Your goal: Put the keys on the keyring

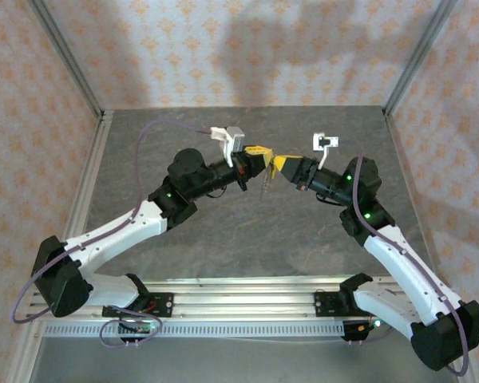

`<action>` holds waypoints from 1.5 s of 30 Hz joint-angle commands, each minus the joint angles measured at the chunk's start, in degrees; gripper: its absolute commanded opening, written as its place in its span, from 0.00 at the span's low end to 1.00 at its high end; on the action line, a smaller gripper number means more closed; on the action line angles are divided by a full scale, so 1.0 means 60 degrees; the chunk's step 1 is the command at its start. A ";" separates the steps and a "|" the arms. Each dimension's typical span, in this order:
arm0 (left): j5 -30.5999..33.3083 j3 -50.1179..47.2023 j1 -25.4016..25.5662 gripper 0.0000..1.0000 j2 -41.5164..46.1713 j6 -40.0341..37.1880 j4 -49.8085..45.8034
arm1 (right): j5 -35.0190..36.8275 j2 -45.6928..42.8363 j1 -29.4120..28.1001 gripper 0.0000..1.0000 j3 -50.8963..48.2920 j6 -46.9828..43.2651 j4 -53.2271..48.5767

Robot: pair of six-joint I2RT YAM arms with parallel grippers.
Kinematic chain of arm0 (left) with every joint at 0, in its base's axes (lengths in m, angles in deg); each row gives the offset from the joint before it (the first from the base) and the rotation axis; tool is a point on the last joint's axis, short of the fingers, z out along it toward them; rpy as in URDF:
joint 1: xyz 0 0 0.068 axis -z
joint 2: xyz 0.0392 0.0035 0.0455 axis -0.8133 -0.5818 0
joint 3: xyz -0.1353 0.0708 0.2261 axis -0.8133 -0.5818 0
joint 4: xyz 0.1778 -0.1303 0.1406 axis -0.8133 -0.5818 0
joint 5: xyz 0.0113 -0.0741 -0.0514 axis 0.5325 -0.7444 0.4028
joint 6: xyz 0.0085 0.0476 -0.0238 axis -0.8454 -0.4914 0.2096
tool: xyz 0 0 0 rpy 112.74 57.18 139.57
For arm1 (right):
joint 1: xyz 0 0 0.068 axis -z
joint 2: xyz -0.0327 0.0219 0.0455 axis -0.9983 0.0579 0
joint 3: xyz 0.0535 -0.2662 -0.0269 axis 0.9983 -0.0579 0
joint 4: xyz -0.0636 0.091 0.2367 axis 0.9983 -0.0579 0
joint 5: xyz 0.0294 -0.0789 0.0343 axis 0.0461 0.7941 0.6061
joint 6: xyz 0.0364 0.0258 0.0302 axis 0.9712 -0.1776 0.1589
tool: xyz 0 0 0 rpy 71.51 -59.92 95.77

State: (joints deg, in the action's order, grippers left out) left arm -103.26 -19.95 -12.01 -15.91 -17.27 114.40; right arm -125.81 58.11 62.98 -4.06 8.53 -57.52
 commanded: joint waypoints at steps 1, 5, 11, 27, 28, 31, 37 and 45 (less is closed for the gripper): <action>0.0510 -0.0080 0.0094 0.00 -0.0024 0.0403 0.1761 | 0.0500 -0.0393 0.0040 0.30 -0.0030 -0.0258 -0.0653; 0.0553 -0.0110 0.0080 0.00 -0.0064 0.0515 0.2020 | 0.0915 -0.1013 0.0522 0.39 0.0061 -0.0268 -0.1155; 0.0227 -0.0200 -0.0105 0.00 -0.0189 0.0996 0.2543 | 0.1618 -0.1316 0.0943 0.44 0.0208 0.0121 -0.1095; -0.0770 -0.0685 -0.0951 0.00 -0.1136 0.3046 0.4992 | 0.2725 0.0422 0.0930 0.46 -0.0056 0.2079 0.3134; -0.0743 -0.0703 -0.0980 0.00 -0.1179 0.3152 0.5131 | 0.2641 0.0568 0.0883 0.46 -0.0055 0.2193 0.3423; -0.0711 -0.0717 -0.1048 0.00 -0.1376 0.3445 0.5529 | 0.2379 0.0906 0.0669 0.46 0.0048 0.2235 0.3796; -0.0725 -0.0550 -0.1041 0.00 -0.1721 0.3904 0.5995 | 0.2104 0.1518 0.0069 0.45 0.0328 0.2100 0.4145; -0.0703 -0.0412 -0.1048 0.00 -0.1753 0.3944 0.5952 | 0.2016 0.1822 -0.0551 0.36 0.0155 0.2128 0.4515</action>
State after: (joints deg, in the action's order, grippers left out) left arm -106.61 -24.11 -17.82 -26.79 5.79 145.20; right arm -111.84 69.17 60.83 -3.99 21.27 -34.99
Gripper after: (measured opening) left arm 0.047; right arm 0.371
